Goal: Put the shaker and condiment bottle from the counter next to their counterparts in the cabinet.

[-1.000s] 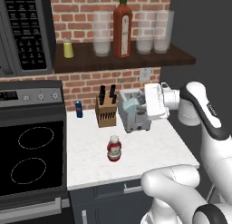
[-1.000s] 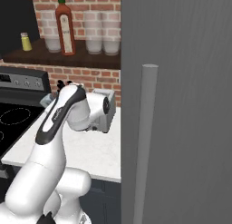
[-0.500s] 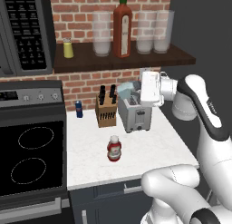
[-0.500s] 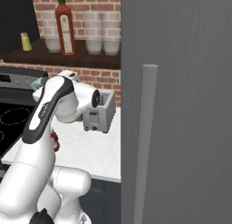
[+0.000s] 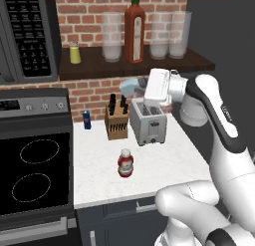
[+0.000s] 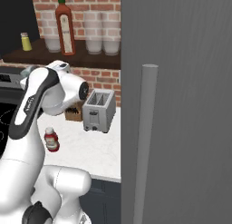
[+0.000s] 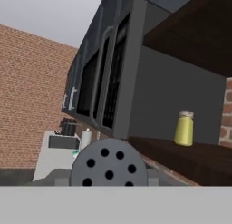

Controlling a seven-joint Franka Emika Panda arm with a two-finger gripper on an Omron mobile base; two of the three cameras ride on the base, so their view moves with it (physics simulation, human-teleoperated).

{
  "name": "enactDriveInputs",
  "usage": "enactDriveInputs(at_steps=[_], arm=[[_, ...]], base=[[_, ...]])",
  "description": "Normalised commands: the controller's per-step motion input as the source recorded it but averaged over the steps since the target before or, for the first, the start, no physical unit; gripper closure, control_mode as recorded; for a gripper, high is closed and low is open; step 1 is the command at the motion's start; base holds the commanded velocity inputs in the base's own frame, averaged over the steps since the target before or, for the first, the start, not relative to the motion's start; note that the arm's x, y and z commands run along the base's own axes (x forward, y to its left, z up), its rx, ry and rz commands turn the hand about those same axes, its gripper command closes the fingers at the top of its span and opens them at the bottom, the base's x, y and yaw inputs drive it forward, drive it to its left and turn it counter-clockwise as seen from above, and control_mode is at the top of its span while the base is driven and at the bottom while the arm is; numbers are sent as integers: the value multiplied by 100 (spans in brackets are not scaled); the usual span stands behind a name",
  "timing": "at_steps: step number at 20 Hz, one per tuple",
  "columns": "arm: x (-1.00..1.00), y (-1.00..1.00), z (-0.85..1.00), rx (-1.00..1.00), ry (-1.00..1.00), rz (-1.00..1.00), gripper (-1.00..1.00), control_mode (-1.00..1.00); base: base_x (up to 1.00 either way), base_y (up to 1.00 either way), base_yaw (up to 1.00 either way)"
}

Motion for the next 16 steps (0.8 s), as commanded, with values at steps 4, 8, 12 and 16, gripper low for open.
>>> enactDriveInputs(at_steps=[4,8,12,16], arm=[[0,33,33,0,3,-2,100,-100],[0,12,18,-26,22,0,100,-100],[0,15,26,-28,26,0,100,-100],[0,28,40,-11,10,0,100,-100]], base=[[0,0,0],[0,0,0],[0,0,0],[0,0,0]])
